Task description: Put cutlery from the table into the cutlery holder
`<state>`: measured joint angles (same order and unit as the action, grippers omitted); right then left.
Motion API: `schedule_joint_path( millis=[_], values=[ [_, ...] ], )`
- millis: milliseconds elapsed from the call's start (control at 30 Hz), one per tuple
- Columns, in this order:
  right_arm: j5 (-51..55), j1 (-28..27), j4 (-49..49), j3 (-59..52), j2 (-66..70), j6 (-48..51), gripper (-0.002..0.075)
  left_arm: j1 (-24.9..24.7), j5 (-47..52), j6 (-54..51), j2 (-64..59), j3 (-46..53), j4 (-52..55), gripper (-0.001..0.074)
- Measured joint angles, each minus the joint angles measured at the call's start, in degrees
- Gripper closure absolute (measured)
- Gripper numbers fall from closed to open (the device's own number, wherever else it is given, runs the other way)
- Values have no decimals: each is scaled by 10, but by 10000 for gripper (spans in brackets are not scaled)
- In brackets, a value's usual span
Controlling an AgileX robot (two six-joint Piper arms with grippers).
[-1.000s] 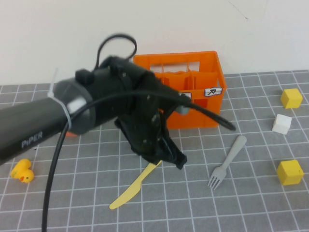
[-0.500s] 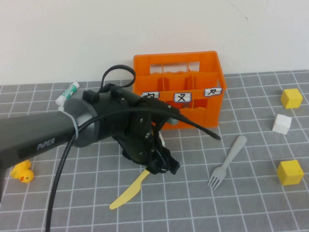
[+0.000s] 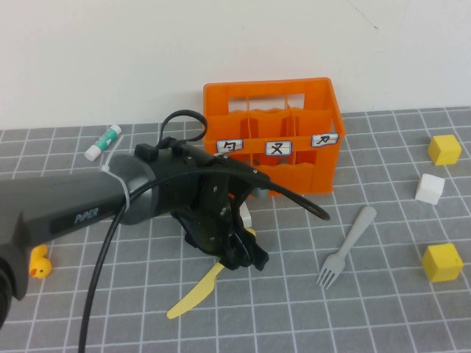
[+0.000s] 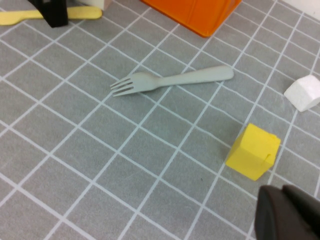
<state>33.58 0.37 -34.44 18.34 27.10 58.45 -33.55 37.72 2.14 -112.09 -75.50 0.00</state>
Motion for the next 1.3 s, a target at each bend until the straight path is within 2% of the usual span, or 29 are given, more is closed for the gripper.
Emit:
schedule_joint_path(
  millis=[700,833,1033,1300],
  values=[
    [0,0,0,0,0,0,729,0,17,-7,-6,-6,-15,405],
    [0,0,0,0,0,0,729,0,19,-9,-6,-7,-16,463],
    [0,0,0,0,0,0,729,0,23,-17,-6,-8,-16,614],
    [0,0,0,0,0,0,729,0,49,-29,-6,-10,-16,614]
  ],
)
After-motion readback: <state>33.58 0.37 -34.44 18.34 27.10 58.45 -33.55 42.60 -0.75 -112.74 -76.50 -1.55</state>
